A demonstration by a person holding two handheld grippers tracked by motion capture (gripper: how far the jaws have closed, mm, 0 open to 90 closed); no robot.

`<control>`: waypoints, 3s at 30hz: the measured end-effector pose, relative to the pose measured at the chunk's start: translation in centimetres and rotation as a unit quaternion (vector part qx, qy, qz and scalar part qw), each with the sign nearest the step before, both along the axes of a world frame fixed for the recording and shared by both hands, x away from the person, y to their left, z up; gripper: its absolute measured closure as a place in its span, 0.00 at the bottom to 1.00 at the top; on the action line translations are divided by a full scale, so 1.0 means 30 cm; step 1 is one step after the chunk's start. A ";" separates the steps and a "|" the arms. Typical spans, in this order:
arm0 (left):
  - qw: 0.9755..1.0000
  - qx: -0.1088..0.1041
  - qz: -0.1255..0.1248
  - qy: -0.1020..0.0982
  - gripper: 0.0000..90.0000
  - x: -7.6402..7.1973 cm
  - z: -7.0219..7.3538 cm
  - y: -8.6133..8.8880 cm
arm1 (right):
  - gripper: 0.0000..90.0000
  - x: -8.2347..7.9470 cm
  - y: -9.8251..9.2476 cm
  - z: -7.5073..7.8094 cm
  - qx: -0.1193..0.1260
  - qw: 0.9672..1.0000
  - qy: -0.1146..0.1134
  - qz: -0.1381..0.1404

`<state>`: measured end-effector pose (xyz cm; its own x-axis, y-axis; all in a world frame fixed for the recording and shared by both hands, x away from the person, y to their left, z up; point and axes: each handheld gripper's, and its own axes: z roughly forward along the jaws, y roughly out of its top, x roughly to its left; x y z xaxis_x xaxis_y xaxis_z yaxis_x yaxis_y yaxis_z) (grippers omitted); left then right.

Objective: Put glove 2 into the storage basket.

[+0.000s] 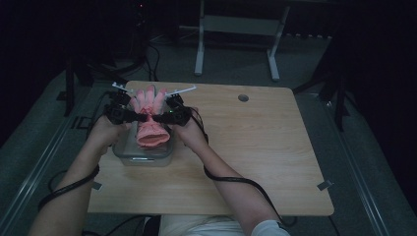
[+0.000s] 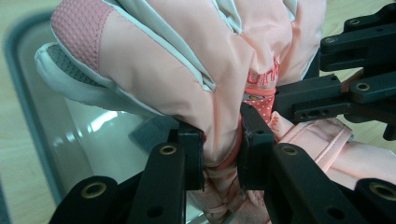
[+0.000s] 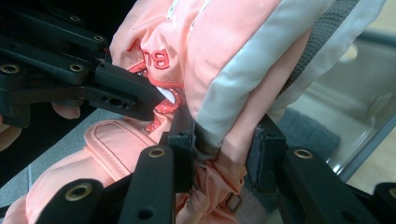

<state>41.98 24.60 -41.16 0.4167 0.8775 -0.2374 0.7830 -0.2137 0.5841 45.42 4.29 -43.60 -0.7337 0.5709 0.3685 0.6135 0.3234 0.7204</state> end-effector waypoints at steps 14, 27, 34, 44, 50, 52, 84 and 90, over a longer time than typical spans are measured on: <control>0.999 -0.003 0.007 0.045 0.82 0.051 -0.154 0.008 | 0.74 0.042 0.025 -0.160 -0.035 0.999 0.036 -0.008; 0.998 -0.019 0.030 0.054 0.77 0.073 -0.196 0.027 | 0.67 0.065 0.035 -0.186 -0.041 0.998 0.047 -0.022; 0.998 -0.022 0.031 0.051 0.76 0.088 -0.200 0.012 | 0.62 0.058 0.004 -0.146 -0.055 0.998 0.010 -0.035; 0.998 -0.017 0.042 0.037 0.61 0.101 -0.196 -0.009 | 0.51 0.039 -0.111 -0.067 -0.003 0.999 -0.017 -0.032; 0.999 0.000 0.051 0.013 0.47 0.095 -0.183 -0.006 | 0.49 0.026 -0.146 -0.059 0.007 0.999 -0.021 -0.029; 0.999 0.002 0.054 0.006 0.44 0.091 -0.176 -0.003 | 0.47 0.024 -0.159 -0.052 0.010 0.999 -0.029 -0.030; 0.994 -0.027 0.012 -0.108 0.03 -0.005 -0.047 -0.026 | 0.21 0.017 -0.236 -0.040 0.007 0.998 -0.067 0.002; 0.992 -0.032 -0.013 -0.125 0.03 -0.042 -0.019 -0.082 | 0.21 0.009 -0.270 -0.034 -0.001 0.997 -0.079 0.004</control>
